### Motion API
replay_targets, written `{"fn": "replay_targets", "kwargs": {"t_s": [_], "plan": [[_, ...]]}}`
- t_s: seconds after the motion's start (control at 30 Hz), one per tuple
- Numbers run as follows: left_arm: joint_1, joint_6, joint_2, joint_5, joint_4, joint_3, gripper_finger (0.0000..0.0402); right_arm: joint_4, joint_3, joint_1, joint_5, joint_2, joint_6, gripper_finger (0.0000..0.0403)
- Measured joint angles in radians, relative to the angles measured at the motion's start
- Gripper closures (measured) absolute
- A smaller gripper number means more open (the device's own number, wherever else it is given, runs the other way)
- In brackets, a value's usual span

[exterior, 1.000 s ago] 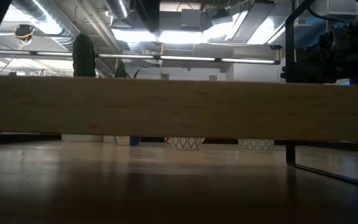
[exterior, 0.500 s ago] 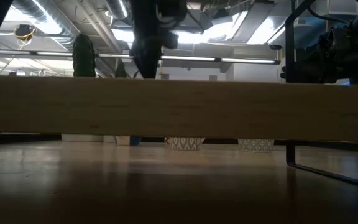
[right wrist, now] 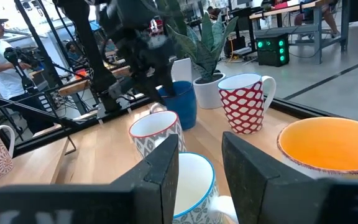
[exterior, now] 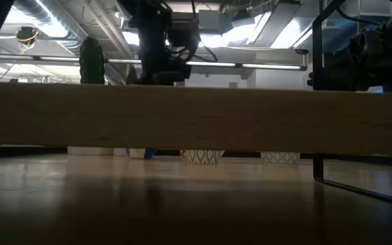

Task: Place coffee mugs
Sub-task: Put the blue mug on the shelf

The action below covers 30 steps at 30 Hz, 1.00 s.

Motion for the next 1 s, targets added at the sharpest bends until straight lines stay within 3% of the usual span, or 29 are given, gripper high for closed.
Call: {"fn": "replay_targets", "kwargs": {"t_s": [0.27, 0.53, 0.77, 1.0], "plan": [[0.015, -0.002, 0.001, 0.021, 0.030, -0.040, 0.0260, 0.000, 0.000, 0.000, 0.000, 0.000, 0.000, 0.0292], [0.018, 0.000, 0.001, 0.027, 0.027, -0.044, 0.0385, 0.000, 0.000, 0.000, 0.000, 0.000, 0.002, 0.0292], [-0.002, 0.006, -0.009, 0.051, -0.005, -0.032, 0.0391, 0.000, 0.000, 0.000, 0.000, 0.000, 0.002, 0.0292], [-0.146, -0.054, -0.112, 0.085, -0.189, 0.068, 0.0391, 0.000, 0.000, 0.000, 0.000, 0.000, 0.002, 0.0292]]}}
